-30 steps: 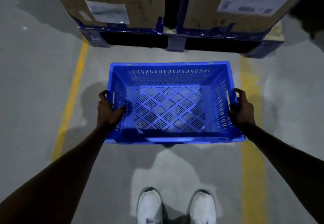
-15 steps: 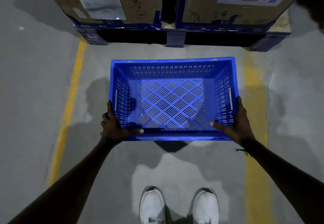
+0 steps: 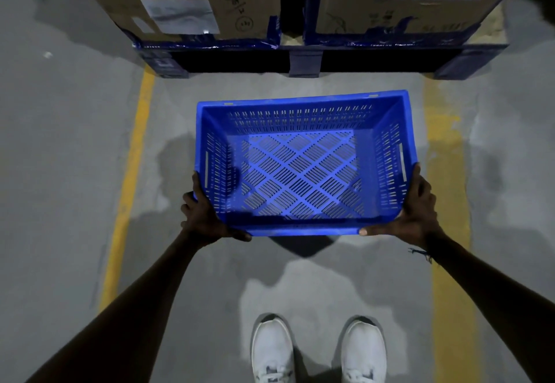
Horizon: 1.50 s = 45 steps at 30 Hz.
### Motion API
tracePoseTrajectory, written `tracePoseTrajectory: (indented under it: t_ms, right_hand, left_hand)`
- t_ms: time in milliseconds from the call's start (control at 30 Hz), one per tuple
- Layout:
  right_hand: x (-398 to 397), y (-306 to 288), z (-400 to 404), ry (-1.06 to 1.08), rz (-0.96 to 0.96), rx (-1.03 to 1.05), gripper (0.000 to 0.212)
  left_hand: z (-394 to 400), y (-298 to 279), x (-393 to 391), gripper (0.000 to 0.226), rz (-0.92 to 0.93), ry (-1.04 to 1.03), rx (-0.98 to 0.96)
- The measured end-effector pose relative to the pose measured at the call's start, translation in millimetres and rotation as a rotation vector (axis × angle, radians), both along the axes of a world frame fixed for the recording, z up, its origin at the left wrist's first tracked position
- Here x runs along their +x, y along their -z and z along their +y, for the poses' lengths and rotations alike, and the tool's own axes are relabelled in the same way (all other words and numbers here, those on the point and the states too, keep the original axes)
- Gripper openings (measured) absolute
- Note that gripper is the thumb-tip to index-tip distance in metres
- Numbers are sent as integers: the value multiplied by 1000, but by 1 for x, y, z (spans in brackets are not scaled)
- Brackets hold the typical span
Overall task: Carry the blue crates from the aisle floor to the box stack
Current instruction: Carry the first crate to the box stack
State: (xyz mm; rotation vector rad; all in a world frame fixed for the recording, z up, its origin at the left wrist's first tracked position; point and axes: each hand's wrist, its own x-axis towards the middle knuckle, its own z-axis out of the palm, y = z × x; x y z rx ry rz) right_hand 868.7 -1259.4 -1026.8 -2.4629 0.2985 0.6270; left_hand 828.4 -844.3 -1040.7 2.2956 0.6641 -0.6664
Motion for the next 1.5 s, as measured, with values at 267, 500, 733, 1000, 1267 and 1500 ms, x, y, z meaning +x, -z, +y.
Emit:
tracePoseTrajectory:
  t_ms: [267, 500, 733, 1000, 1267, 1500]
  right_hand:
    - [-3, -2, 7, 14, 18, 30, 179]
    - [2, -7, 4, -30, 58, 17, 181]
    - [3, -5, 0, -28, 46, 15, 181]
    - [6, -9, 5, -22, 110, 15, 183]
    - [-3, -85, 14, 171, -36, 66, 109]
    - [-45, -260, 22, 170, -128, 232, 72]
  left_hand:
    - [10, 1, 13, 199, -32, 47, 28]
    - [4, 6, -2, 199, -54, 3, 16]
    - [3, 10, -5, 198, -51, -29, 21]
    - [-3, -7, -1, 191, 28, -24, 110]
    - [-21, -101, -8, 98, 34, 54, 344]
    - [-70, -293, -40, 64, -117, -42, 93]
